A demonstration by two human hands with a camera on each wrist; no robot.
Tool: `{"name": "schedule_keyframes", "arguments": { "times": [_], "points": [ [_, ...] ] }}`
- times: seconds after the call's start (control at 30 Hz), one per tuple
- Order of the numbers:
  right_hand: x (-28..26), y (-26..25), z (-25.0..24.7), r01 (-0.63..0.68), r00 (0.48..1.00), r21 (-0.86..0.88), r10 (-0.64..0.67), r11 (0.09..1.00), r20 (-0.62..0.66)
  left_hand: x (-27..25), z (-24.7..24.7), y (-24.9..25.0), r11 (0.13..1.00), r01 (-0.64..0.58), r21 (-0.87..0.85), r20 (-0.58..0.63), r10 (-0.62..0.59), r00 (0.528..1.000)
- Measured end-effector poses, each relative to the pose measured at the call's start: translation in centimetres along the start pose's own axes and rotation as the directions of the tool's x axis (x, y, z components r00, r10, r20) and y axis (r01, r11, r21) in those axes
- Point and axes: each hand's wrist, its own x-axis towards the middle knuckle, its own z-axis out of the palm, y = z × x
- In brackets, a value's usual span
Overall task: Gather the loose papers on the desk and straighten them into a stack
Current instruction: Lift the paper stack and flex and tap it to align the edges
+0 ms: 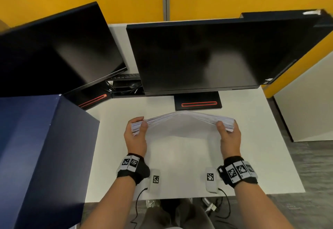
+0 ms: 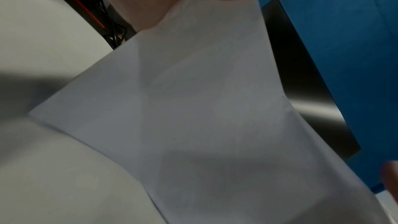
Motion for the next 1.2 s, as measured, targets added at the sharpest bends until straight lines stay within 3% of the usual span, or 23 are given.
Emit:
{"name": "schedule_keyframes", "arguments": {
  "times": [0.1,0.2,0.3,0.37,0.43,0.53,0.67,0.73,0.87,1.03,1.2],
  "points": [
    [0.8,-0.5,0.7,-0.022,0.994,-0.006,0.021,1.0,-0.104,0.5,0.5,0.4,0.996,0.053,-0.068,-0.061,-0.057,0.997],
    [1.6,-0.6,1.1,-0.02,0.989,0.036,0.025,0.999,-0.147,0.9,0.5,0.8,0.989,0.067,-0.132,-0.045,-0.074,0.996],
    [2.0,-1.0,1.4,-0.03,0.989,-0.006,0.028,1.0,-0.147,1.1,0.6,1.1,0.997,0.063,-0.055,-0.062,-0.066,0.996],
    [2.3,-1.2,0.8,-0.012,0.994,-0.016,0.01,1.0,-0.105,1.5,0.3,0.9,1.0,0.022,-0.022,-0.002,-0.022,1.0],
    [2.5,-0.8,-0.7,0.041,0.998,-0.04,-0.038,0.998,0.058,2.0,-0.6,0.2,1.0,0.02,0.022,0.128,-0.023,0.991],
    [2.9,0.2,-1.9,0.023,0.973,-0.2,0.024,0.98,0.23,2.8,-1.2,-1.0,0.978,0.063,0.197,0.2,-0.103,0.974],
    [3.0,-0.8,-0.1,-0.037,0.989,-0.212,0.066,0.976,0.132,3.6,0.3,0.2,0.982,0.032,0.186,0.143,-0.059,0.988],
    [3.1,-2.0,0.2,0.047,0.992,-0.2,-0.022,0.979,0.124,3.9,0.2,1.5,0.99,-0.026,0.142,0.11,0.01,0.994],
    [2.9,-3.5,-1.3,0.192,0.975,-0.23,-0.16,0.954,0.151,3.8,-1.4,2.9,0.964,-0.158,0.212,0.17,0.122,0.978],
    [2.5,0.1,-2.2,0.082,0.974,-0.262,-0.022,0.962,0.226,3.1,-2.8,-1.0,0.942,-0.069,0.328,0.341,-0.05,0.939],
    [2.8,-0.6,-2.0,0.088,0.987,-0.207,-0.056,0.974,0.153,3.8,-1.9,-0.1,0.966,-0.046,0.256,0.231,-0.014,0.973]
  ]
}}
